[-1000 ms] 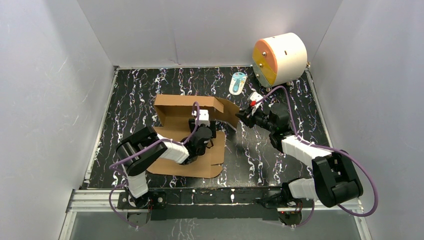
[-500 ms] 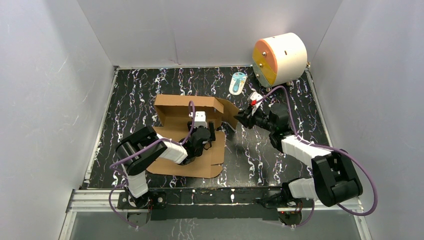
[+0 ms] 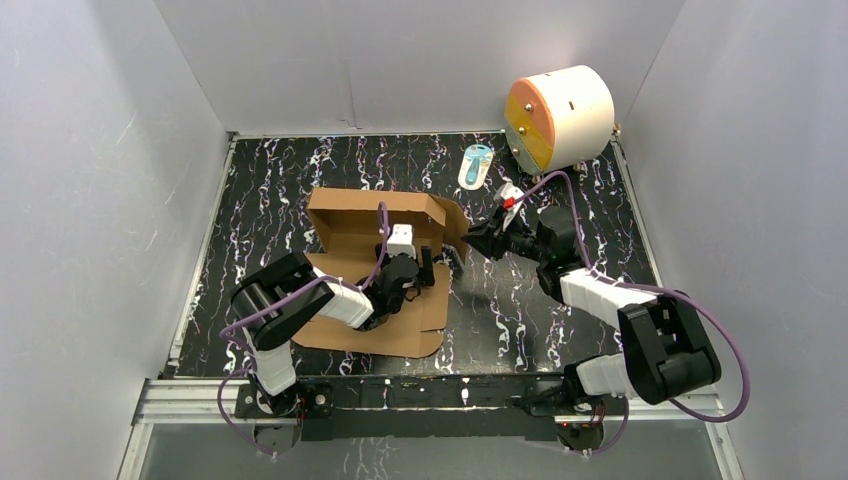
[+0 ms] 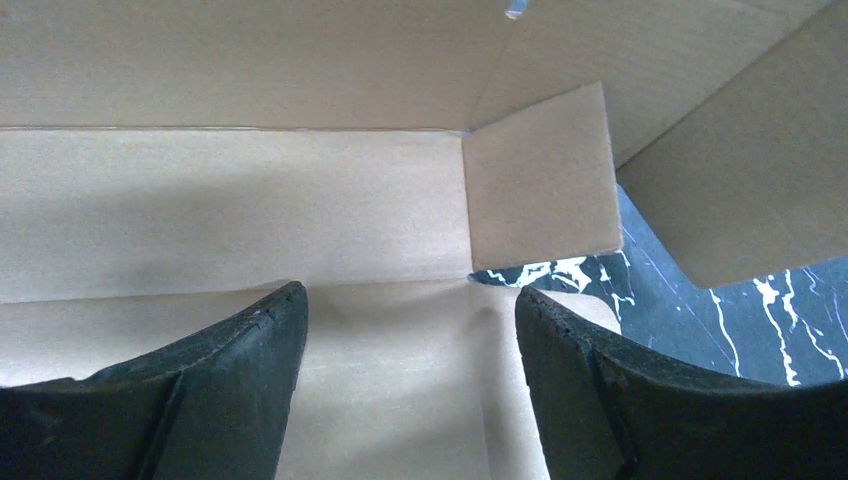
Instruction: Fold the paper box
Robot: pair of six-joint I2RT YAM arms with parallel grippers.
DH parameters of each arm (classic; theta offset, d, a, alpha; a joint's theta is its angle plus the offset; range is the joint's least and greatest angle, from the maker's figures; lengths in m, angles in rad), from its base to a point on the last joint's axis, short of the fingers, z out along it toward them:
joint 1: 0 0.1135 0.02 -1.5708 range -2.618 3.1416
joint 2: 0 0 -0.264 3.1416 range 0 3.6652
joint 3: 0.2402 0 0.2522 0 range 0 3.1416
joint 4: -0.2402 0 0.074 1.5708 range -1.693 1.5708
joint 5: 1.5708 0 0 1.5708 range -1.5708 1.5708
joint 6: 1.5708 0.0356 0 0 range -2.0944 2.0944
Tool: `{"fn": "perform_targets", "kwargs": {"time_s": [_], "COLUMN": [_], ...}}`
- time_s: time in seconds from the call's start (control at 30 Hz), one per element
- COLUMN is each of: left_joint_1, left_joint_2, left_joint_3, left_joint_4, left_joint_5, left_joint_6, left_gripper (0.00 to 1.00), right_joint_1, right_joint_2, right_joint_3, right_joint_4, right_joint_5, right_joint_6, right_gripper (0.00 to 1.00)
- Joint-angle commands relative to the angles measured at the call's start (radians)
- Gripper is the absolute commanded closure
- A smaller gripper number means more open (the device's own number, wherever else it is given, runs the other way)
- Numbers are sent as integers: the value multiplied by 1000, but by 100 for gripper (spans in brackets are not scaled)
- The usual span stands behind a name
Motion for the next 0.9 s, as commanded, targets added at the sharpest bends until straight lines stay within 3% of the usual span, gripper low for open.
{"fn": "perform_targets", "kwargs": {"time_s": [0.0,0.6,0.87], "left_joint_1": [5,6,23], "left_joint_2": [-54,27,47], "left_joint_3": [-18,80,74], "left_joint_4": [70,134,138], "left_joint_5": [70,38,6], "left_joint_6": [46,141,128], "left_gripper": [25,16,22], "right_joint_1": [13,20,20], "right_joint_2": [24,71,48], "right_joint_3": [7,-10,-12], "right_joint_4": [113,168,157], "right_joint_5": [-49,-46,-35], "right_joint_6": [61,100,91], "right_gripper": [68,68,68]}}
